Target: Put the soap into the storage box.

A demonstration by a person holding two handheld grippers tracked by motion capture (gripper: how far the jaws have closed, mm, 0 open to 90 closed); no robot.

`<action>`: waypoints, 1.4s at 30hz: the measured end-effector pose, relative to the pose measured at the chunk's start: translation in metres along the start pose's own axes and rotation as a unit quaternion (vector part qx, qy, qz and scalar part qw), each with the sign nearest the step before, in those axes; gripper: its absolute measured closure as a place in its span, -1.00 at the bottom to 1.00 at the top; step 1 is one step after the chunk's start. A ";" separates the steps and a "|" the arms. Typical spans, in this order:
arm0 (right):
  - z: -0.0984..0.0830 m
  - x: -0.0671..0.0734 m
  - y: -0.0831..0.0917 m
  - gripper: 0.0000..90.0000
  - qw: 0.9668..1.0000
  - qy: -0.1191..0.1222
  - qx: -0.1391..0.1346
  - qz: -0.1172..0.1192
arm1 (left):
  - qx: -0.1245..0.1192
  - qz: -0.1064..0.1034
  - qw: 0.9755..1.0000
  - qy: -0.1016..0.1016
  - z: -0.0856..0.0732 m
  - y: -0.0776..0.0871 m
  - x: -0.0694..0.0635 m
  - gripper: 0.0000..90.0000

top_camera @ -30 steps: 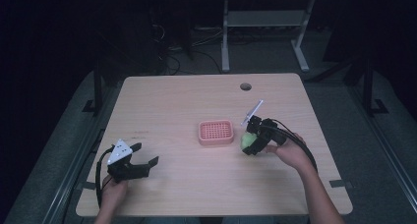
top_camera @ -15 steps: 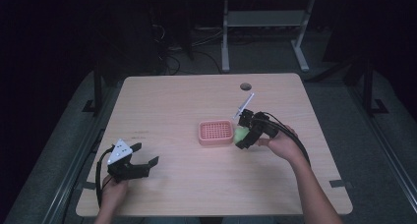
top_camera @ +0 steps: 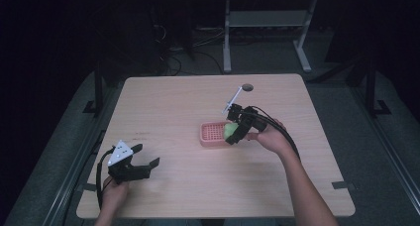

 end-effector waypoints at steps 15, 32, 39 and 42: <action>0.031 -0.012 -0.008 -0.42 1.000 0.011 0.012 -0.001 | -0.003 -0.002 1.000 0.003 0.000 -0.001 0.000 -0.69; 0.041 -0.025 -0.036 -0.42 1.000 -0.005 0.030 0.003 | -0.003 -0.002 1.000 0.004 0.001 -0.001 0.000 -0.69; 0.042 -0.027 -0.046 -0.42 0.999 -0.007 0.040 0.003 | -0.003 -0.002 1.000 0.004 0.001 -0.001 0.000 -0.69; 0.042 -0.028 -0.049 -0.42 0.999 -0.010 0.041 0.004 | -0.002 -0.002 1.000 0.003 0.000 -0.001 0.000 -0.69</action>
Point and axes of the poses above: each handheld gripper's, and its own axes: y roughly backward along the jaws, z roughly out of its top, x roughly to its left, the point moved 10 cm from there along -y, roughly forward along the jaws, and after that the axes turned 5 degrees about y, right-handed, at the moved point
